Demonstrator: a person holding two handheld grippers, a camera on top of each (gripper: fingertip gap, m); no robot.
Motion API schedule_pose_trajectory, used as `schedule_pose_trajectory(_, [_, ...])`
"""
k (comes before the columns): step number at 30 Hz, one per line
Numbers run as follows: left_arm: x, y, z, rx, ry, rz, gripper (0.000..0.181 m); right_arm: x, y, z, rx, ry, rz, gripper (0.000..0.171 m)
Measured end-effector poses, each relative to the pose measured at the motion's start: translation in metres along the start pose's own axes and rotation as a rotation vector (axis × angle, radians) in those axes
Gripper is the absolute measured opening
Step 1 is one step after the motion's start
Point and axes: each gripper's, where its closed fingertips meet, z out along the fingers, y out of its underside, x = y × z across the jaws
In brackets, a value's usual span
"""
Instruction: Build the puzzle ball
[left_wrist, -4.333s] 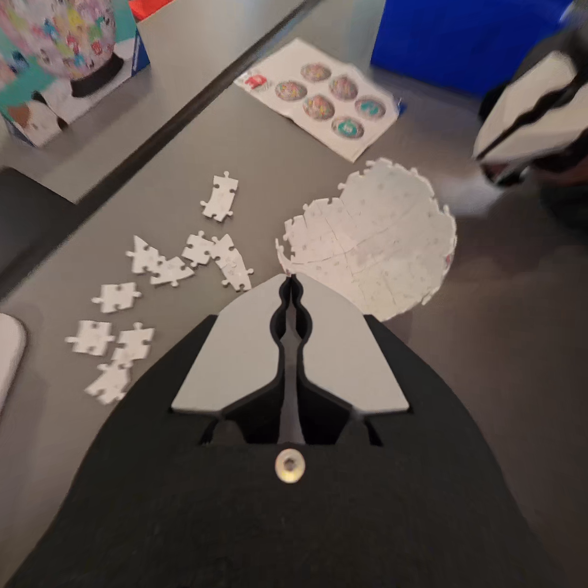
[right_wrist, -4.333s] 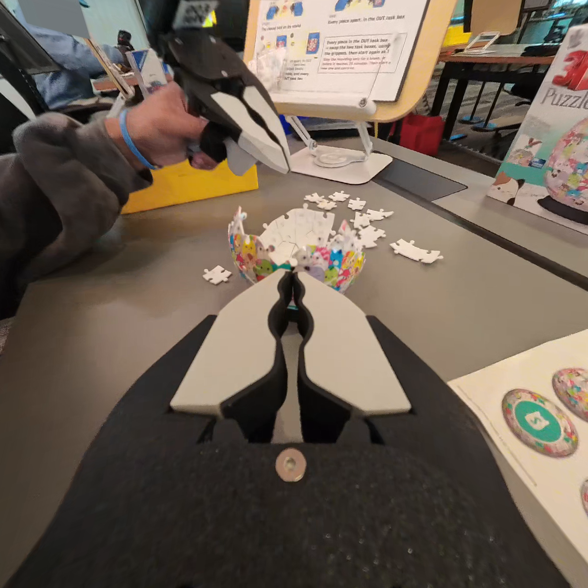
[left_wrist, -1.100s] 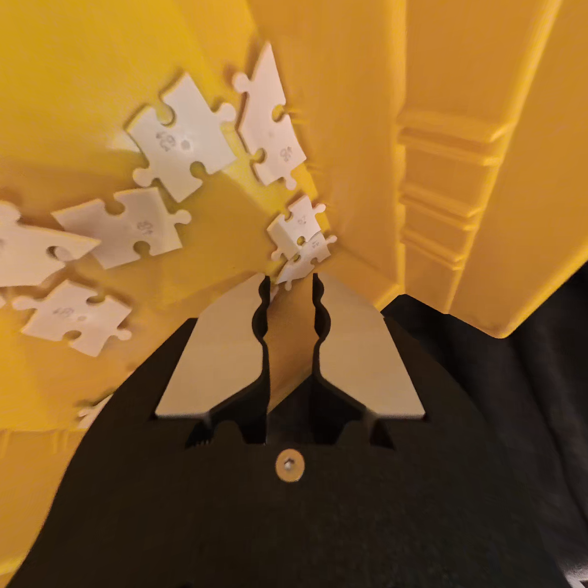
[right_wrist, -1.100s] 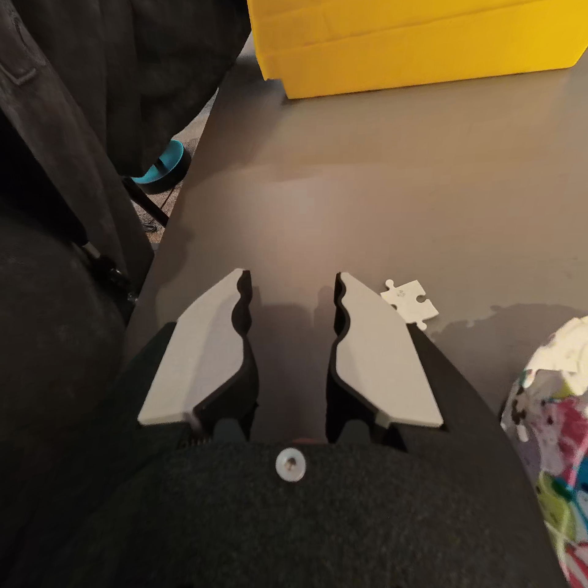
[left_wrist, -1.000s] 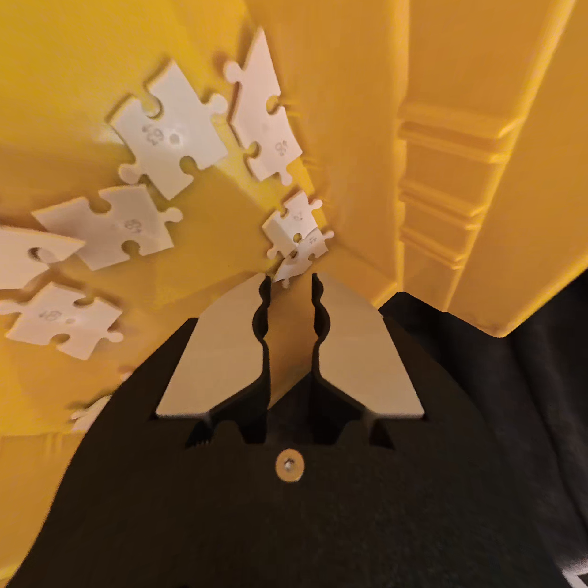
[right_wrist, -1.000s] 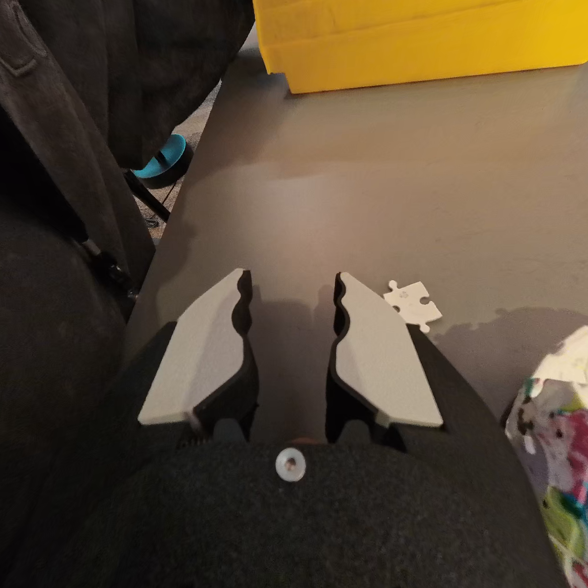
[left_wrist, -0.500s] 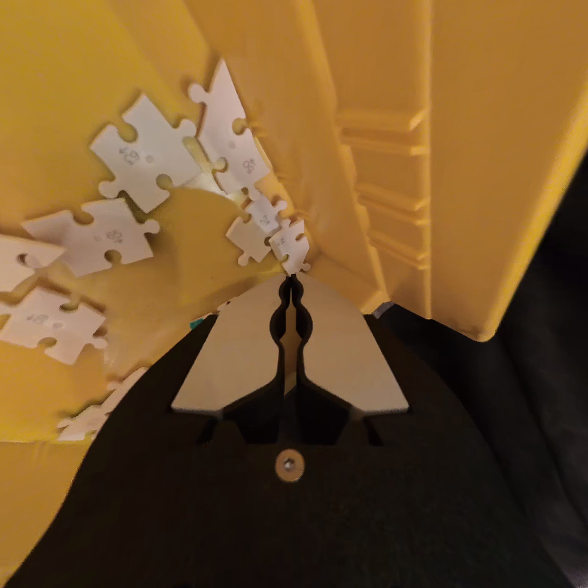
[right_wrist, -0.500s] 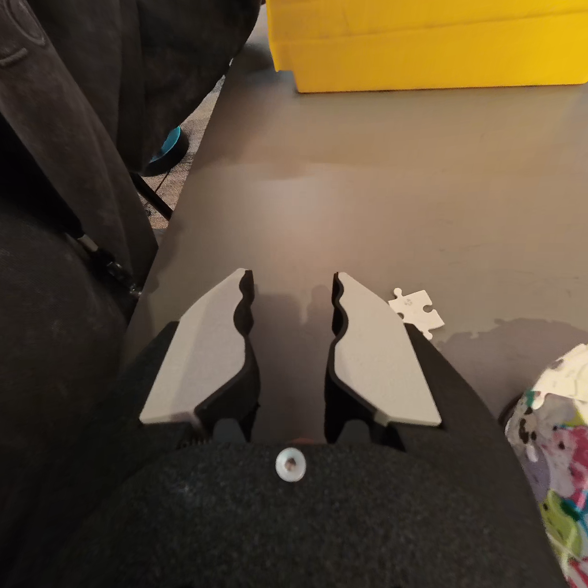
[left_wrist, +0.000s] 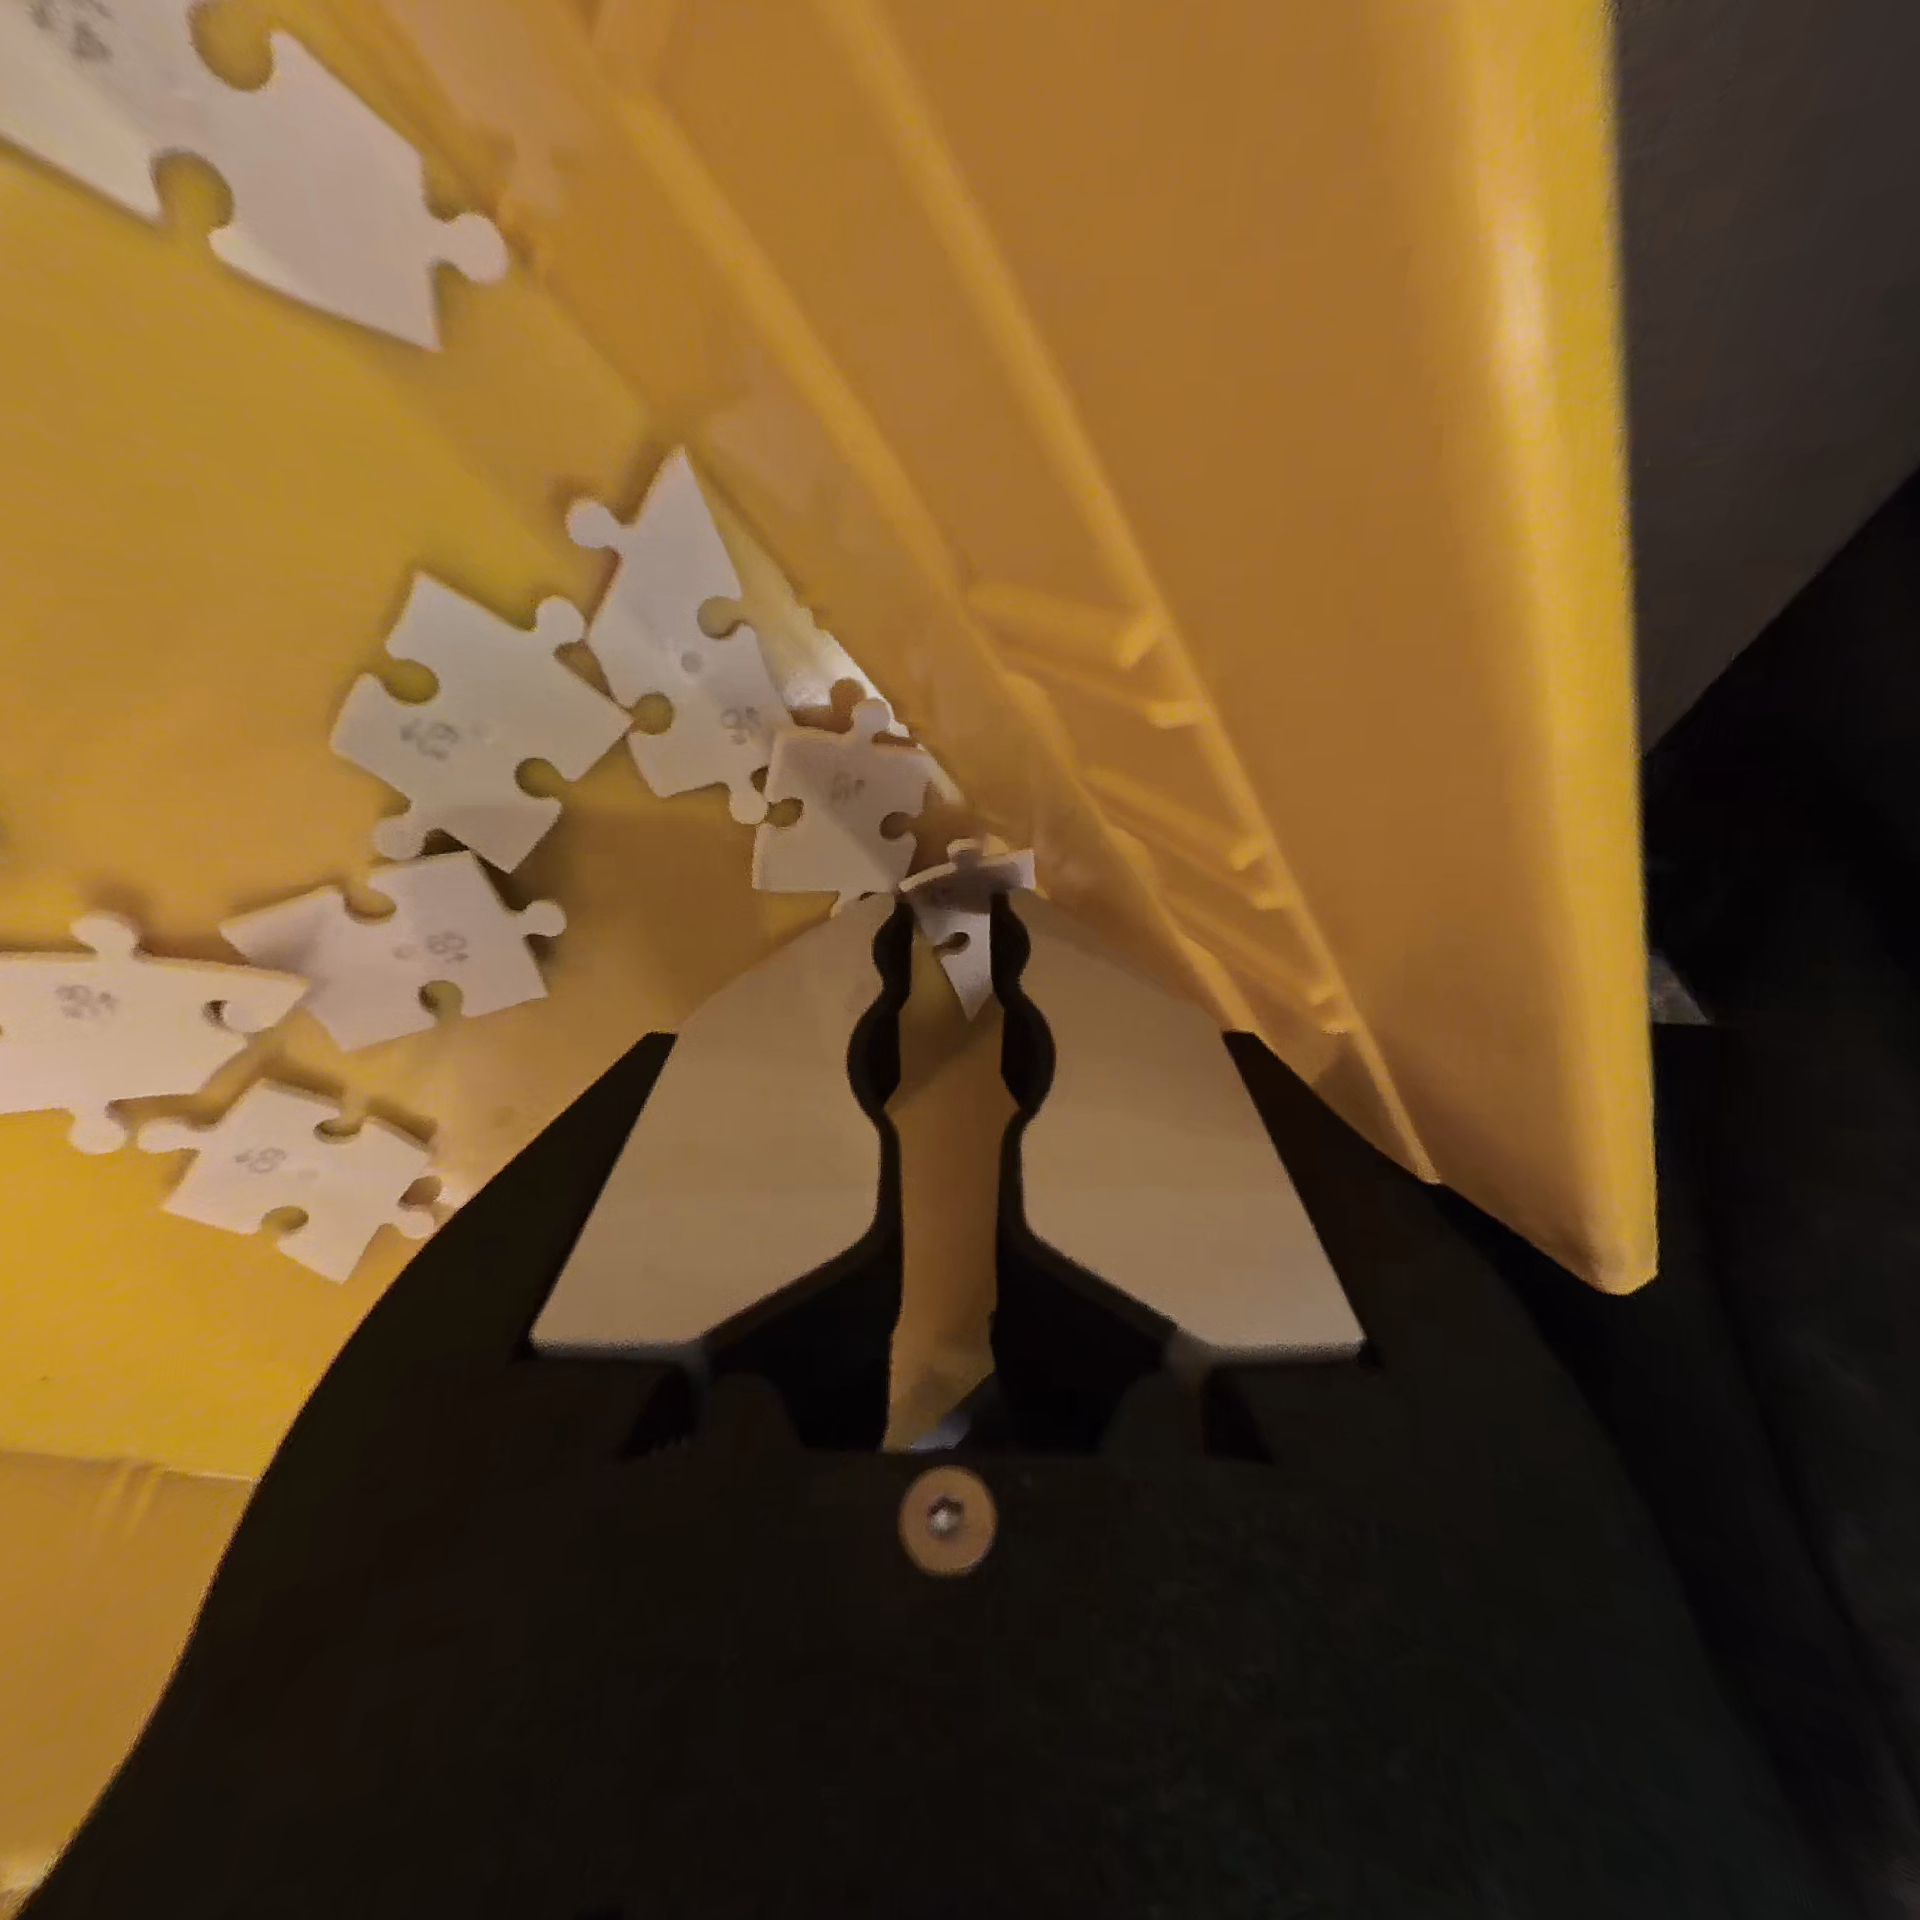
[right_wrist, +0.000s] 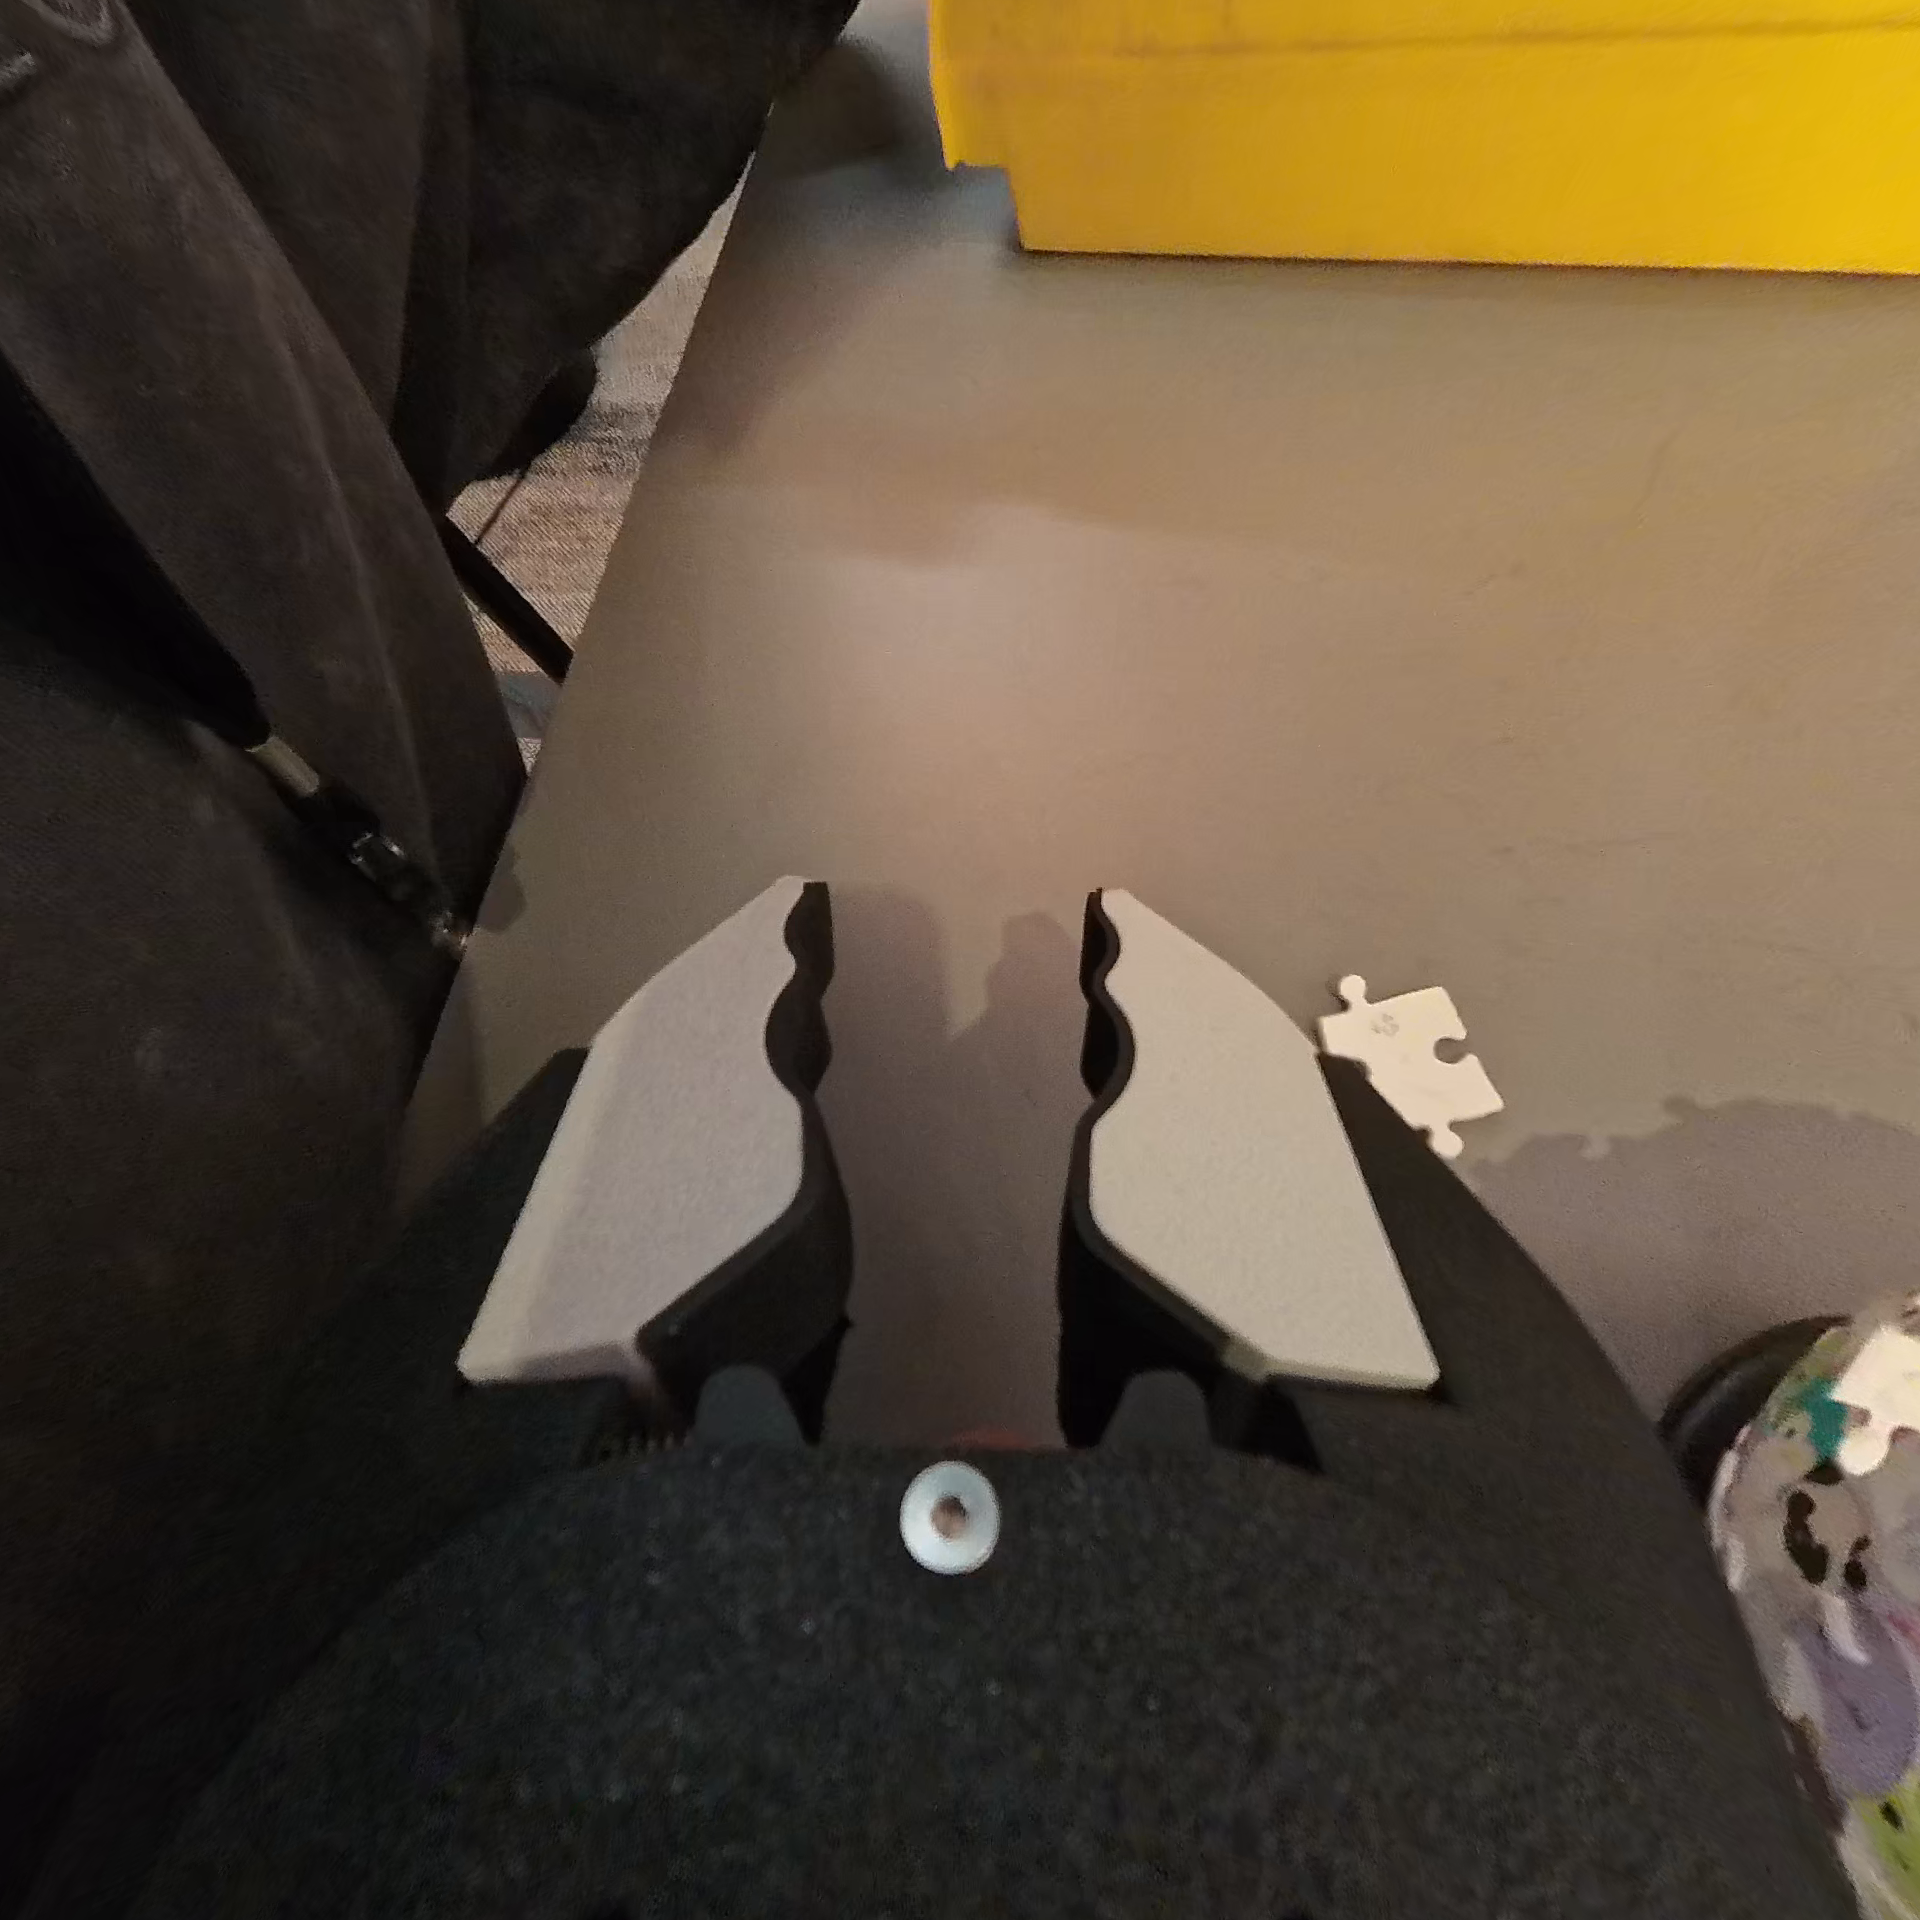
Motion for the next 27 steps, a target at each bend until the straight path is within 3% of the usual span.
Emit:
schedule_pose_trajectory(6, [-0.006, 0.001, -0.001, 0.016, -0.077, 0.063, 0.004, -0.002, -0.002, 0.001, -0.018, 0.014, -0.013, 0.045])
schedule_pose_trajectory(18, [-0.012, 0.002, -0.041, 0.237, -0.131, 0.073, 0.001, -0.006, -0.007, 0.002, -0.033, 0.027, -0.024, 0.043])
schedule_pose_trajectory(23, [-0.02, -0.02, -0.1, 0.611, -0.244, -0.016, 0.001, -0.001, -0.016, -0.004, -0.019, 0.081, -0.051, 0.038])
schedule_pose_trajectory(27, [0.017, -0.046, -0.192, 1.126, -0.323, -0.118, 0.001, 0.011, -0.039, -0.013, 0.063, 0.131, -0.047, 0.034])
